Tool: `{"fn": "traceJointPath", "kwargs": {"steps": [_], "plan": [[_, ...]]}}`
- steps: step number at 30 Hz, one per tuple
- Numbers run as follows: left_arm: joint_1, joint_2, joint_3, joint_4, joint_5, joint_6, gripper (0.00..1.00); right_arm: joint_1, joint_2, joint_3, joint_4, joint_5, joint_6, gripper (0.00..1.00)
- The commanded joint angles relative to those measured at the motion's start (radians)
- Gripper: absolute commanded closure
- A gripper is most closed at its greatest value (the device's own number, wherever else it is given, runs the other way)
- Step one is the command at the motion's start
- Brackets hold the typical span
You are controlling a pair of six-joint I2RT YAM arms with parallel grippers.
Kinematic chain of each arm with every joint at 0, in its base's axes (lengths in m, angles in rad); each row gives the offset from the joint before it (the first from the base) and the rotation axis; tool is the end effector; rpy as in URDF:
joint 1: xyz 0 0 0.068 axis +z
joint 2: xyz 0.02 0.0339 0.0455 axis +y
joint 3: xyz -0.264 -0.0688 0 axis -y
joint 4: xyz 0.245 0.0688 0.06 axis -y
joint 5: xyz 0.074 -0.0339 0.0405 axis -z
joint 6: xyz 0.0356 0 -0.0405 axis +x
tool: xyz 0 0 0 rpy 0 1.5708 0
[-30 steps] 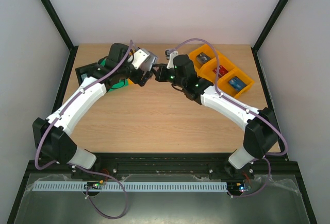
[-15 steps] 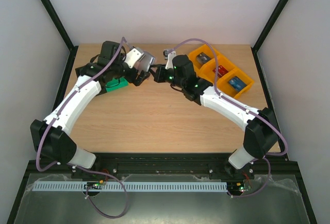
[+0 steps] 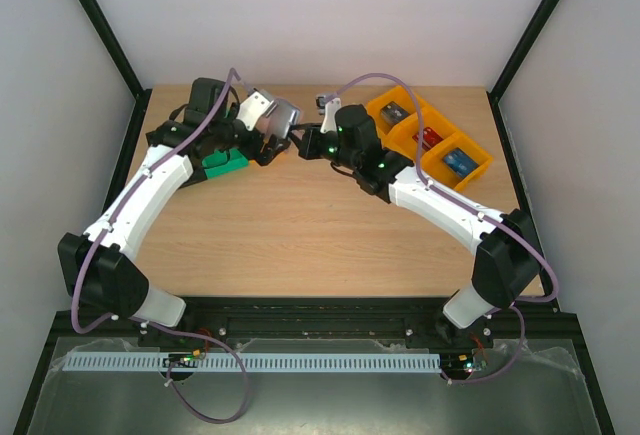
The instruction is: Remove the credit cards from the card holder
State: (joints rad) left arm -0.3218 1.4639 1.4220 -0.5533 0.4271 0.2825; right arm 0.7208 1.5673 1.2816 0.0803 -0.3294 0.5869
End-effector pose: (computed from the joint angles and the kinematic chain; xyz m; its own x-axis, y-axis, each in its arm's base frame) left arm 0.3058 -0.1175 0.3660 -0.3399 0.3808 -0.8600 0.7372 0.6756 0.0078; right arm 0.2752 0.2571 0.3441 -0.6052 0.1658 -0.7786 -0.6332 0.4924 0.5971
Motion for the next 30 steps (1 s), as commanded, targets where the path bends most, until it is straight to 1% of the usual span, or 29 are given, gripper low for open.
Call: {"fn": "traceJointPath", "kwargs": {"steps": [1,6,10,15,20,22,26,28,30], "plan": [[0.033,-0.017,0.048,0.013,-0.030,-0.015,0.01,-0.003,-0.011,0.030,-0.028,-0.030,-0.027,0.98],[0.040,-0.018,0.070,0.009,0.004,-0.037,0.00,-0.003,-0.009,0.029,-0.032,-0.029,-0.032,0.98],[0.041,-0.012,0.063,0.025,-0.035,-0.056,0.01,-0.003,-0.010,0.031,-0.028,-0.037,-0.033,0.99],[0.038,-0.010,0.046,0.026,-0.065,-0.040,0.01,-0.004,-0.016,0.028,-0.026,-0.039,-0.039,0.98],[0.049,-0.025,0.020,0.012,-0.108,-0.011,0.00,-0.005,-0.042,0.019,-0.003,-0.112,-0.112,0.98],[0.080,-0.038,0.012,0.000,-0.056,-0.007,0.01,-0.010,-0.061,0.014,-0.005,-0.155,-0.164,0.98],[0.163,-0.063,0.008,-0.037,0.188,0.003,0.01,-0.032,-0.085,-0.002,-0.005,-0.255,-0.240,0.99],[0.185,-0.074,0.006,-0.054,0.253,0.019,0.01,-0.041,-0.092,-0.004,-0.006,-0.313,-0.266,0.99],[0.196,-0.083,0.006,-0.075,0.283,0.040,0.02,-0.046,-0.100,-0.007,-0.012,-0.357,-0.290,0.99]]}}
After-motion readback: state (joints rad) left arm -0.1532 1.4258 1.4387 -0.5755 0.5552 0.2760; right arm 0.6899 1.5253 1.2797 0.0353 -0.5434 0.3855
